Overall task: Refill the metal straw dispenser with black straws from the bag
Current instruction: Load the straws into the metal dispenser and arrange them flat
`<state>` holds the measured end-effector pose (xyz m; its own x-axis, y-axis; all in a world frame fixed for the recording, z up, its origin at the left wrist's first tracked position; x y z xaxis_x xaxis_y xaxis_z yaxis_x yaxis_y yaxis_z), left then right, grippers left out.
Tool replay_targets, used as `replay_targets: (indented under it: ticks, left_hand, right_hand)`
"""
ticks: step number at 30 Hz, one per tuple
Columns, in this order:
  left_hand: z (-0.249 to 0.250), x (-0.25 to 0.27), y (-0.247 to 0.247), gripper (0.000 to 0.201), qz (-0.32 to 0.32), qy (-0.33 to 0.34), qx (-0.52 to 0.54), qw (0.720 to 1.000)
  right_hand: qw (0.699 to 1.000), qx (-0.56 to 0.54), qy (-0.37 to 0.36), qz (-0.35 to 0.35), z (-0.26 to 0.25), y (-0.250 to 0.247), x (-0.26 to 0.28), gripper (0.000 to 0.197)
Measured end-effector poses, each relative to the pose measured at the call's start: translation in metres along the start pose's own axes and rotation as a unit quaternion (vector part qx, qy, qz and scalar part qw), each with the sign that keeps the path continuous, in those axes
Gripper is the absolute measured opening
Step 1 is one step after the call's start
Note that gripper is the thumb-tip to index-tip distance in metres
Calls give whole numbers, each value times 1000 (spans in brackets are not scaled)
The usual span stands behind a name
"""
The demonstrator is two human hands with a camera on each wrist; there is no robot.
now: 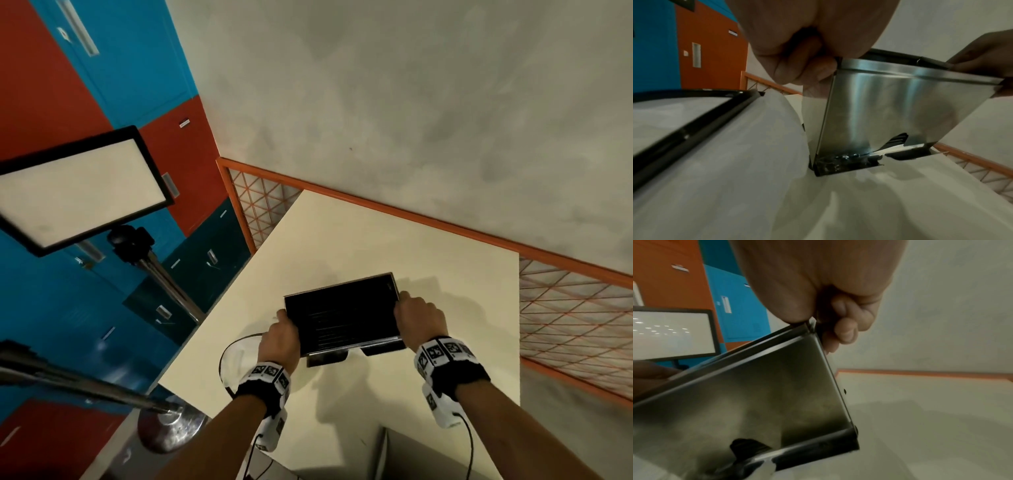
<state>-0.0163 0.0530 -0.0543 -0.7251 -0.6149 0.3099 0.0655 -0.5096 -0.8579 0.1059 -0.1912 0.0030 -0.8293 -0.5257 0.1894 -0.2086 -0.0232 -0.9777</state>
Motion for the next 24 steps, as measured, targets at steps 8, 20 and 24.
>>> replay_targets:
  ticks: [8, 20, 24]
  left_hand:
    - [-1, 1, 21, 23, 5, 36, -105, 994]
    - [-6, -5, 36, 28, -1, 74, -142, 987]
    - [-7, -3, 34, 21, -10, 64, -116, 991]
  right_hand:
    - [992, -103, 58, -35, 20, 47, 14, 15]
    - [977, -77, -182, -76, -95, 81, 34, 52]
    - [982, -132, -112, 70, -83, 63, 27, 45]
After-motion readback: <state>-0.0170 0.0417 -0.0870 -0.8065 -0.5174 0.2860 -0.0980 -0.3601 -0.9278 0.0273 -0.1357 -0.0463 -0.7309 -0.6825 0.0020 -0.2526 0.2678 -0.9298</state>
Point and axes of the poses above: each hand's wrist, its own x-axis away from the middle knuckle, its own y-axis out of the palm, z = x × y, the point moved 5 cm from there along -x, towards the middle knuckle, and after that the axes turned 13 degrees about -y, right-handed, at the moved point
